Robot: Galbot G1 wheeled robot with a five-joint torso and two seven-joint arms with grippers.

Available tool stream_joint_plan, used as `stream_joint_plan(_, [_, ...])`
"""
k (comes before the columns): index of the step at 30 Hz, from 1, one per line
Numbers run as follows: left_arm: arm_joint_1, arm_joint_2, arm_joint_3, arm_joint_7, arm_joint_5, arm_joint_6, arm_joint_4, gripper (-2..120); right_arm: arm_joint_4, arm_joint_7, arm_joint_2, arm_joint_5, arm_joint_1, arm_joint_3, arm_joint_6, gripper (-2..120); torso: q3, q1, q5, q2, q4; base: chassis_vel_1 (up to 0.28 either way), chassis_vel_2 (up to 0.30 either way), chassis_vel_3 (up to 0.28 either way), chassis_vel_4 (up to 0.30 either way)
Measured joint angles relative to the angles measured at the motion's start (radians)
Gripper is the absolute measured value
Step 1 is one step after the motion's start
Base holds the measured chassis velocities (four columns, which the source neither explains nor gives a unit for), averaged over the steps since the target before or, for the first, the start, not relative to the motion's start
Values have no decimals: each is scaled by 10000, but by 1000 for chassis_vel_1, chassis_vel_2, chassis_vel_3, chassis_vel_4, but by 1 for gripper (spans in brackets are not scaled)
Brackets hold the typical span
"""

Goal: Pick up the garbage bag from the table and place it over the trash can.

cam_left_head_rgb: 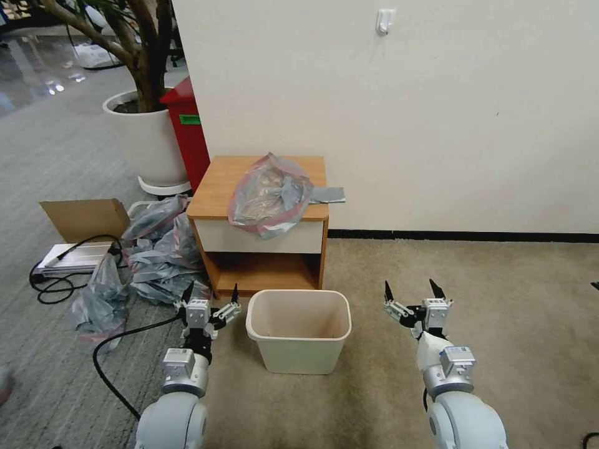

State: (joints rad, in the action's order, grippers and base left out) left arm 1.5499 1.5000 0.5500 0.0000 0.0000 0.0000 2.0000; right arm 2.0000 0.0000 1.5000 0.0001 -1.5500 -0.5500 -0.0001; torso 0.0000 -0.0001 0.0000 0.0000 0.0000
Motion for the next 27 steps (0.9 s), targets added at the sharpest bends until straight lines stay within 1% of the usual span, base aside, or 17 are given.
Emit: stream_joint_plan(27, [0,0,0,0,0,0,0,100,0,0,0,0,0,0,0,100,0,0,0,0,0,0,0,0,0])
